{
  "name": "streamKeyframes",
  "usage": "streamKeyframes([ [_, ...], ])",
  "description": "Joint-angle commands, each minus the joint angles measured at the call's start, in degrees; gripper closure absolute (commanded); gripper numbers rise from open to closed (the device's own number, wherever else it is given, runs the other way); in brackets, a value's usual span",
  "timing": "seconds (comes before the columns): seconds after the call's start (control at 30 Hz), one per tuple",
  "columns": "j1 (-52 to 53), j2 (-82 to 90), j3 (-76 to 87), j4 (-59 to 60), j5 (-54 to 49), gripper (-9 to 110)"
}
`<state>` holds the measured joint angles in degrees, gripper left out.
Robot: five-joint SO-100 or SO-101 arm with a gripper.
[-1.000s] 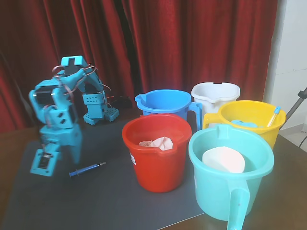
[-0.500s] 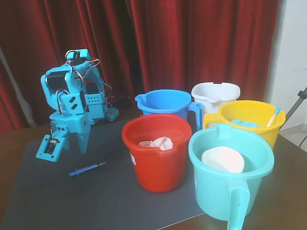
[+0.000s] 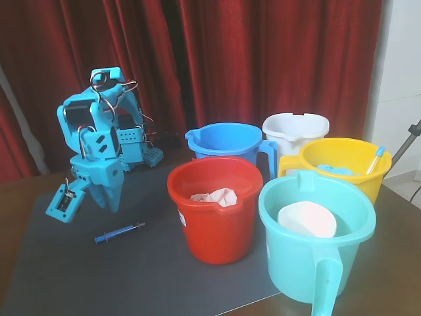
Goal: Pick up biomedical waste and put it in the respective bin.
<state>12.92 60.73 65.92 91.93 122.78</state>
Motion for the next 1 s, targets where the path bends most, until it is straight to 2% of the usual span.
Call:
streamKeyframes([
  [0.0, -0.3, 4.1, -0.1, 19.6, 1.7, 89],
  [0.2, -5.7, 1.8, -1.1, 18.8, 5.5, 77],
  [0.3, -6.2, -2.3, -5.0, 18.9, 8.0, 77],
  [0.97, -6.2, -20.1, -24.3, 19.3, 8.1, 77],
])
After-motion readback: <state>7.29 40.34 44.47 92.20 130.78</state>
